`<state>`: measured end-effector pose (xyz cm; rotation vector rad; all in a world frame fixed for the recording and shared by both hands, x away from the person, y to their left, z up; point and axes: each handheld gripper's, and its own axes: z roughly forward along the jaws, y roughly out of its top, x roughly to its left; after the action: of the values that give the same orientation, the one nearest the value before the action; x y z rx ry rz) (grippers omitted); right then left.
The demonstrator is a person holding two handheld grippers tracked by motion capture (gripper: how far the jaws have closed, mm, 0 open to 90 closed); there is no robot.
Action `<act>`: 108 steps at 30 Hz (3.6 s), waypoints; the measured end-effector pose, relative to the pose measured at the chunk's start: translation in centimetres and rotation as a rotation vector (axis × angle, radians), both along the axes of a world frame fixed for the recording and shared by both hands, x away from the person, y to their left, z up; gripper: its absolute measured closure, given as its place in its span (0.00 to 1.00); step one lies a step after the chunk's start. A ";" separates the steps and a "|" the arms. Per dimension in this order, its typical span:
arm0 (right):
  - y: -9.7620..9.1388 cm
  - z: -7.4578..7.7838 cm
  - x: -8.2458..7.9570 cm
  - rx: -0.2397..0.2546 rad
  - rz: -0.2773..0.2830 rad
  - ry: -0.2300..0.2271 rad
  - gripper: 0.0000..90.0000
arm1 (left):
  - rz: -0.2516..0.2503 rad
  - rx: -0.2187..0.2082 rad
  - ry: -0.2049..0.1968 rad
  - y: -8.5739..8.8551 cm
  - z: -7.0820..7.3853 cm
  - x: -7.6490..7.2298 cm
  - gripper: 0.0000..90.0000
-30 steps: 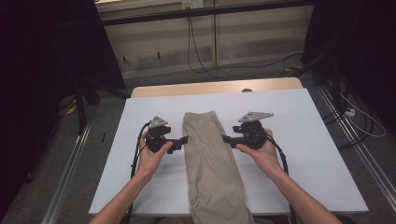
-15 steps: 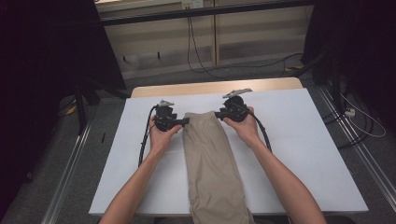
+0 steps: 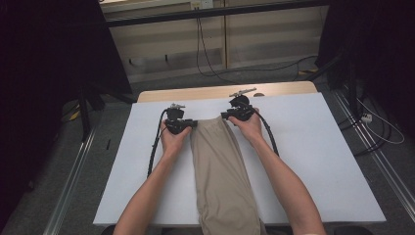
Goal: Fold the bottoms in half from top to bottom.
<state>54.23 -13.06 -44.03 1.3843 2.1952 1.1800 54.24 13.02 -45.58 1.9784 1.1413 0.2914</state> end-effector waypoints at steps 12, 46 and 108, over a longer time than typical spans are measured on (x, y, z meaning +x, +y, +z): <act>1.4 -0.6 -0.1 -0.021 0.033 0.019 0.61 | 0.020 0.004 0.001 -0.6 0.0 0.6 0.80; -0.8 0.2 0.0 0.069 0.052 0.050 0.93 | -0.048 -0.225 0.055 0.1 0.8 0.7 0.87; -7.1 13.5 -14.9 0.222 0.186 -0.263 0.92 | -0.398 -0.206 -0.315 -2.0 15.3 -11.2 0.84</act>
<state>39.34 -20.12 -30.50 1.0435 2.0892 1.6138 43.07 11.02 -30.26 1.8463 0.5409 0.2521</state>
